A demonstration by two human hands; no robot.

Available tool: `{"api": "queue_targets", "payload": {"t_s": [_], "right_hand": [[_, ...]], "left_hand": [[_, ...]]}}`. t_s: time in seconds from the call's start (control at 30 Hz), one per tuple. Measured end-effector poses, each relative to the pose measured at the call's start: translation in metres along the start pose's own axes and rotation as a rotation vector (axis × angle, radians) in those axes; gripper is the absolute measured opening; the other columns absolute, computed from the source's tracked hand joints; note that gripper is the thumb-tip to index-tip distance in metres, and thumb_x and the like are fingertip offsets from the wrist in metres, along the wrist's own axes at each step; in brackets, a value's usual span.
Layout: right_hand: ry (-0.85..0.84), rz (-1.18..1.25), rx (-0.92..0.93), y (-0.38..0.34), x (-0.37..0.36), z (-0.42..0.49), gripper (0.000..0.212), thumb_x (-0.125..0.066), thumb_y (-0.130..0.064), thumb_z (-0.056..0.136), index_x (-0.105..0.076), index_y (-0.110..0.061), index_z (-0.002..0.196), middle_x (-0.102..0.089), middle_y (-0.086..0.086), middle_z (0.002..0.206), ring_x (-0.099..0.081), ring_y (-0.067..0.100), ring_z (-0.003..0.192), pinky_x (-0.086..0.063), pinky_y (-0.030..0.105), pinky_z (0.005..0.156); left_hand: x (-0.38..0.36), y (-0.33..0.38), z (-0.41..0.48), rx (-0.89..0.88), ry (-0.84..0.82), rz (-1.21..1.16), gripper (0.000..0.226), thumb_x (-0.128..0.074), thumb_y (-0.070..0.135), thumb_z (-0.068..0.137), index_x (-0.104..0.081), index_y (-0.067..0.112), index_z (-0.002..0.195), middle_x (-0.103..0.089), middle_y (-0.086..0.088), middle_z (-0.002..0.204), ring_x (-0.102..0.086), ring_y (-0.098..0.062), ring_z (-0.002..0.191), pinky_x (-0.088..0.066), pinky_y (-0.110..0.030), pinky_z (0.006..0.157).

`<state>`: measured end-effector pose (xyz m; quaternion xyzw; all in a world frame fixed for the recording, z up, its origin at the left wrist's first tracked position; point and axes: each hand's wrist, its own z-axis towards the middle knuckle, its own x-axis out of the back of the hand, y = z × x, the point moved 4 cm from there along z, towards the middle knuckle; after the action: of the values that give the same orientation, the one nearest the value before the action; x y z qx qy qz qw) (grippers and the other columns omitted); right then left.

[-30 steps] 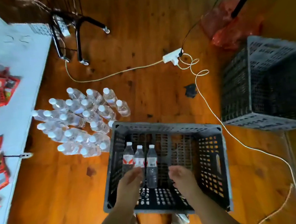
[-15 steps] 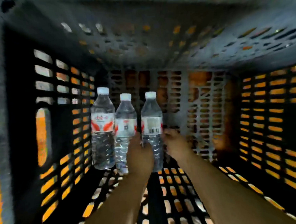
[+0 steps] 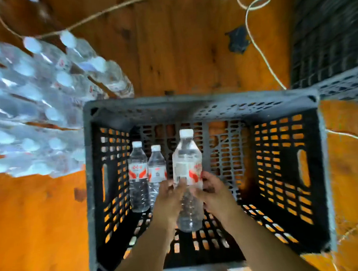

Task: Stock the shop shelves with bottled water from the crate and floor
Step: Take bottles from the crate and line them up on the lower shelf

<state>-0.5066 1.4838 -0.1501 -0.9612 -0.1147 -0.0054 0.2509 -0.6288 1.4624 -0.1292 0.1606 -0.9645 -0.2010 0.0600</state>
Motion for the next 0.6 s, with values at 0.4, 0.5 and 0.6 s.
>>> {"api": "queue_targets", "payload": {"t_s": [0.4,0.5,0.6], "right_hand": [[-0.102,0.138,0.508,-0.210,-0.001,-0.276,0.101,-0.086,-0.062,0.024,-0.057,-0.015,0.108,-0.072,0.001,0.096,-0.066,0.017,0.093,-0.052,0.032,0.081],[-0.149,0.067,0.608,-0.253,-0.011,-0.343,0.094,-0.086,-0.061,0.033,-0.055,-0.018,0.110,-0.069,0.001,0.105,-0.064,0.018,0.102,-0.051,0.038,0.089],[-0.230,-0.049,0.682,-0.292,-0.030,-0.401,0.065,-0.088,-0.031,0.055,-0.049,-0.023,0.106,-0.064,-0.006,0.108,-0.063,0.000,0.095,-0.051,0.022,0.080]], "left_hand": [[0.048,0.181,-0.272,-0.412,-0.209,-0.104,0.049,-0.079,0.019,0.061,-0.059,0.007,0.104,-0.068,-0.011,0.101,-0.067,-0.021,0.086,-0.054,-0.036,0.070],[0.069,0.208,-0.343,-0.529,-0.244,-0.138,0.049,-0.075,0.024,0.064,-0.058,0.008,0.107,-0.069,-0.010,0.101,-0.068,-0.020,0.083,-0.054,-0.030,0.061],[0.096,0.226,-0.408,-0.605,-0.233,-0.228,0.043,-0.074,0.020,0.066,-0.058,0.012,0.105,-0.069,-0.007,0.098,-0.070,-0.016,0.081,-0.057,-0.030,0.061]]}}
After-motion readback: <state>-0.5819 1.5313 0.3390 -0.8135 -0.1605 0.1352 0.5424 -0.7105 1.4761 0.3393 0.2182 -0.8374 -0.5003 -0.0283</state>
